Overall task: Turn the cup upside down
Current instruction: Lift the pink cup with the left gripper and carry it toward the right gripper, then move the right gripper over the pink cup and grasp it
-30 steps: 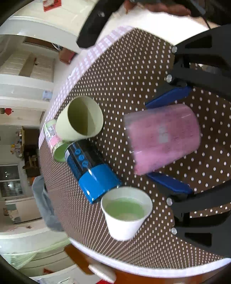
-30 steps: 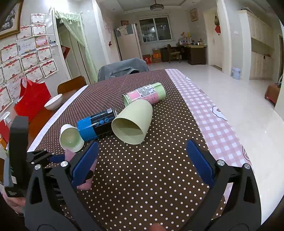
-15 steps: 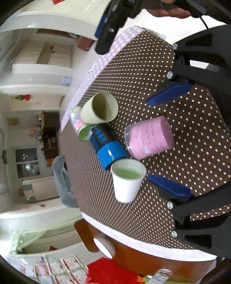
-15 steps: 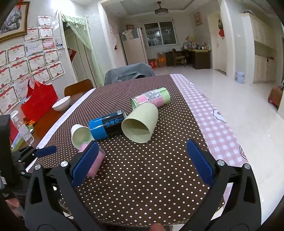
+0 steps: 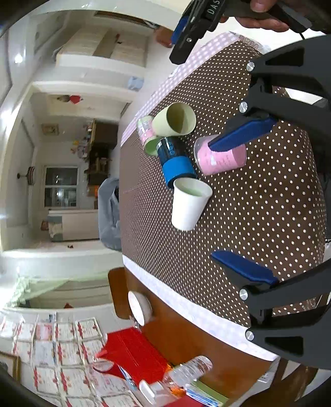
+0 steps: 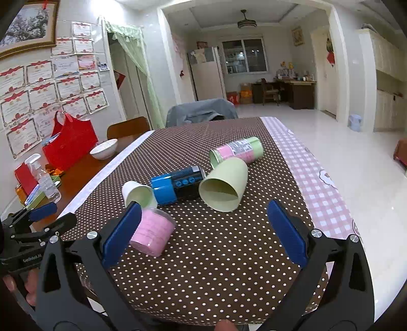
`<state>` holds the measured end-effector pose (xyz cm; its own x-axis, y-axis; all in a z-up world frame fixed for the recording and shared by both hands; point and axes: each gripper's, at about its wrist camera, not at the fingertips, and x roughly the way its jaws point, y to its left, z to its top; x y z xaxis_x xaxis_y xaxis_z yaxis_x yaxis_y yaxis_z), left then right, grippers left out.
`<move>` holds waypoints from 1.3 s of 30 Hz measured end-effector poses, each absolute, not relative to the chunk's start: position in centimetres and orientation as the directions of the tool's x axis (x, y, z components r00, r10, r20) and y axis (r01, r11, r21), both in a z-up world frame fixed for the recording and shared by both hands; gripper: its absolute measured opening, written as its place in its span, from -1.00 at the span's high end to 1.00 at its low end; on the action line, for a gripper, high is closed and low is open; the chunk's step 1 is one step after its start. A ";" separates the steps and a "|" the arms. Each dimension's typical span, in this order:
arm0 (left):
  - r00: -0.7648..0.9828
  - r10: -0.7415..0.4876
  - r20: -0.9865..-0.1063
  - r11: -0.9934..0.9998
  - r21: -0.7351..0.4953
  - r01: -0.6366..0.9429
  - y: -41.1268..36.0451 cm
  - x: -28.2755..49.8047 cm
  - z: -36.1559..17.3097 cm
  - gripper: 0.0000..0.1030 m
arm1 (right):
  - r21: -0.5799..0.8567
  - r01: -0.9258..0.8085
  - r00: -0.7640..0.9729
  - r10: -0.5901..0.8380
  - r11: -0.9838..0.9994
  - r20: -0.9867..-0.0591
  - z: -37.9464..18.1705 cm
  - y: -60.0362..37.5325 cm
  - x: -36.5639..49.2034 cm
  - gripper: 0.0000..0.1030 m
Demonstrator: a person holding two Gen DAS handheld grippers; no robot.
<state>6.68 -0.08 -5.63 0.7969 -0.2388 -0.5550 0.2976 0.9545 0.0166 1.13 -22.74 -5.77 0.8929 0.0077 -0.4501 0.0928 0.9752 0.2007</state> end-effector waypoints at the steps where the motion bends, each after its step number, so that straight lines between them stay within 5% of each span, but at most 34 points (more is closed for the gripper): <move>1: 0.803 -0.230 -0.550 0.958 0.018 0.287 0.3 6.5 -5.5 -0.53 | 0.200 0.088 0.895 0.011 0.976 -0.446 -5.7 -22.6 1.0 -0.89; 33: 0.863 -0.167 -0.477 0.977 0.037 0.209 2.6 4.7 -3.8 -0.54 | 0.185 -0.115 0.908 0.179 0.976 -0.379 -3.5 -20.8 1.3 -0.89; 39: 0.867 -0.154 -0.474 0.978 0.049 0.201 2.8 5.8 -3.5 -0.54 | -0.087 -0.218 0.916 0.173 0.972 -0.361 -2.8 -19.1 3.6 -0.89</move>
<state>5.84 2.85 -3.49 0.8671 -0.1545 -0.4736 0.2012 0.9783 0.0493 3.60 -19.07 -2.81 0.9162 0.1732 -0.3615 -0.2181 0.9720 -0.0871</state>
